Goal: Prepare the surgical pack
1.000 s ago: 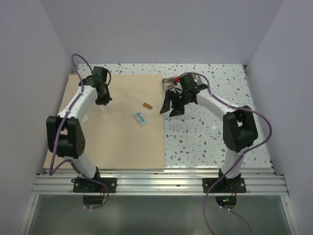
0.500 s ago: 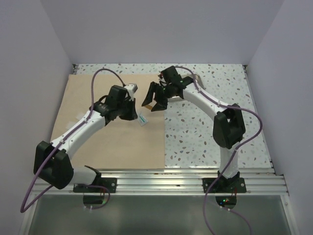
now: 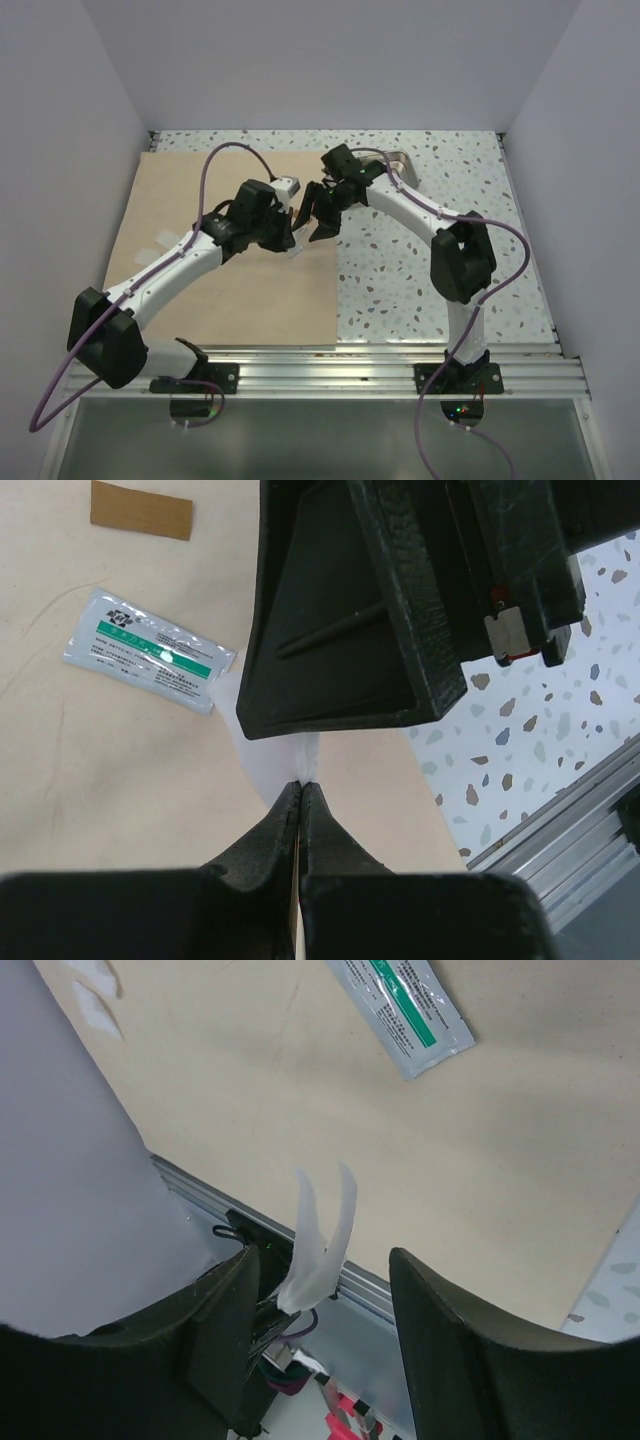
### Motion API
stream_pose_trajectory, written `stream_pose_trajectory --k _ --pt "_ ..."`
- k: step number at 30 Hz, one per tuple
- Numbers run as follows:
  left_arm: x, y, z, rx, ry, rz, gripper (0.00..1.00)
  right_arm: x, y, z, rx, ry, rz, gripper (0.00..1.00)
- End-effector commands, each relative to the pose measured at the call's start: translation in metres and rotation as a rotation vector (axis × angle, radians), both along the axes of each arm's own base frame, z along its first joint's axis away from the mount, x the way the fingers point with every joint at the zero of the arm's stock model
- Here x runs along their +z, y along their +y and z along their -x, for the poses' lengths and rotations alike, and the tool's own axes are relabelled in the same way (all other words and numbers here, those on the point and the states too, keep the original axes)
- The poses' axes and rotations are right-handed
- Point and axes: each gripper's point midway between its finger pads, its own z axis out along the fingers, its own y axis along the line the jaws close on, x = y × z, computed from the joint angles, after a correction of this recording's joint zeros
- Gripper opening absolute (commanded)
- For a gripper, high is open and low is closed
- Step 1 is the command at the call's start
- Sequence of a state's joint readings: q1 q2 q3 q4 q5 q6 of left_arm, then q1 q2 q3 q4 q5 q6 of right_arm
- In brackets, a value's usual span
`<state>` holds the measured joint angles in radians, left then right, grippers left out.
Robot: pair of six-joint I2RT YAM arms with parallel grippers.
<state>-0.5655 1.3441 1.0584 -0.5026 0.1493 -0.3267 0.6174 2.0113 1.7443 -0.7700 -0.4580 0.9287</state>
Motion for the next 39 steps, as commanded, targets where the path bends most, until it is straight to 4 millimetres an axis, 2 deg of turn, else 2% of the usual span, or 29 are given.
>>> stream_pose_trajectory --k 1,9,12,13,16,17,18,20,21,22,24,25,26,27,28,29,30,31,32,33,34,35,36,37,38,39 --pt "0.021 -0.009 -0.015 -0.026 -0.091 0.011 0.00 -0.007 -0.002 0.011 -0.018 0.055 0.023 0.57" --pt "0.021 -0.020 -0.016 -0.065 -0.102 0.001 0.00 -0.016 0.001 0.018 -0.013 0.094 0.036 0.54" --pt "0.019 -0.023 -0.016 -0.079 -0.099 -0.007 0.00 -0.016 0.003 0.016 -0.018 0.101 0.034 0.49" --pt "0.020 -0.024 -0.015 -0.084 -0.100 -0.003 0.00 -0.017 0.003 0.016 -0.019 0.105 0.036 0.41" --pt "0.021 -0.028 -0.015 -0.098 -0.105 0.015 0.00 -0.017 0.003 0.017 -0.017 0.114 0.034 0.28" --pt "0.021 -0.029 -0.015 -0.102 -0.104 0.019 0.00 -0.017 0.004 0.018 -0.016 0.120 0.028 0.15" --pt "0.020 -0.030 -0.015 -0.105 -0.103 0.023 0.00 -0.018 0.005 0.017 -0.015 0.123 0.028 0.08" --pt "0.020 -0.030 -0.016 -0.091 -0.098 0.024 0.15 -0.017 0.006 0.014 -0.016 0.119 0.024 0.00" --pt "0.018 -0.026 -0.018 -0.072 -0.103 0.016 0.24 -0.017 0.004 0.012 -0.023 0.115 0.026 0.00" --pt "0.019 -0.023 -0.019 -0.048 -0.107 0.017 0.43 -0.016 0.002 0.008 -0.030 0.108 0.024 0.00" --pt "0.022 -0.013 -0.023 -0.007 -0.120 0.029 0.54 -0.015 -0.001 -0.003 -0.045 0.083 0.005 0.00" --pt "0.023 -0.009 -0.024 0.015 -0.110 0.051 0.57 -0.012 -0.012 -0.017 -0.070 0.056 -0.004 0.00" --pt "0.021 0.009 -0.030 0.069 -0.102 0.064 0.58 -0.011 -0.016 -0.030 -0.085 0.015 -0.023 0.00" --pt "0.024 0.014 -0.032 0.087 -0.090 0.112 0.59 -0.008 -0.033 -0.051 -0.132 -0.025 -0.025 0.00" --pt "0.025 0.023 -0.035 0.113 -0.086 0.133 0.59 -0.007 -0.042 -0.064 -0.152 -0.053 -0.036 0.00" --pt "0.023 0.044 -0.040 0.177 -0.086 0.145 0.59 -0.003 -0.049 -0.082 -0.176 -0.097 -0.066 0.00" --pt "0.021 0.052 -0.042 0.200 -0.078 0.147 0.59 -0.001 -0.072 -0.104 -0.223 -0.120 -0.076 0.00" --pt "0.020 0.060 -0.043 0.224 -0.074 0.142 0.59 -0.006 -0.084 -0.118 -0.245 -0.139 -0.067 0.00" --pt "0.015 0.073 -0.046 0.264 -0.062 0.130 0.59 0.002 -0.094 -0.135 -0.268 -0.184 -0.065 0.00" --pt "0.009 0.082 -0.045 0.297 -0.043 0.108 0.59 0.003 -0.117 -0.154 -0.312 -0.213 -0.046 0.00" --pt "0.004 0.088 -0.045 0.320 -0.027 0.098 0.59 -0.008 -0.132 -0.168 -0.325 -0.236 -0.006 0.00" --pt "-0.002 0.099 -0.046 0.356 -0.009 0.089 0.59 0.000 -0.140 -0.185 -0.340 -0.285 -0.015 0.00" --pt "-0.005 0.104 -0.046 0.372 0.002 0.093 0.58 -0.002 -0.158 -0.200 -0.369 -0.307 -0.015 0.00" --pt "-0.007 0.112 -0.047 0.398 0.005 0.098 0.58 -0.015 -0.166 -0.210 -0.387 -0.300 -0.009 0.00" --pt "-0.009 0.115 -0.046 0.406 0.008 0.101 0.58 -0.011 -0.172 -0.226 -0.400 -0.340 -0.031 0.00" --pt "-0.010 0.118 -0.047 0.415 0.009 0.107 0.58 -0.014 -0.187 -0.238 -0.427 -0.359 -0.034 0.00"
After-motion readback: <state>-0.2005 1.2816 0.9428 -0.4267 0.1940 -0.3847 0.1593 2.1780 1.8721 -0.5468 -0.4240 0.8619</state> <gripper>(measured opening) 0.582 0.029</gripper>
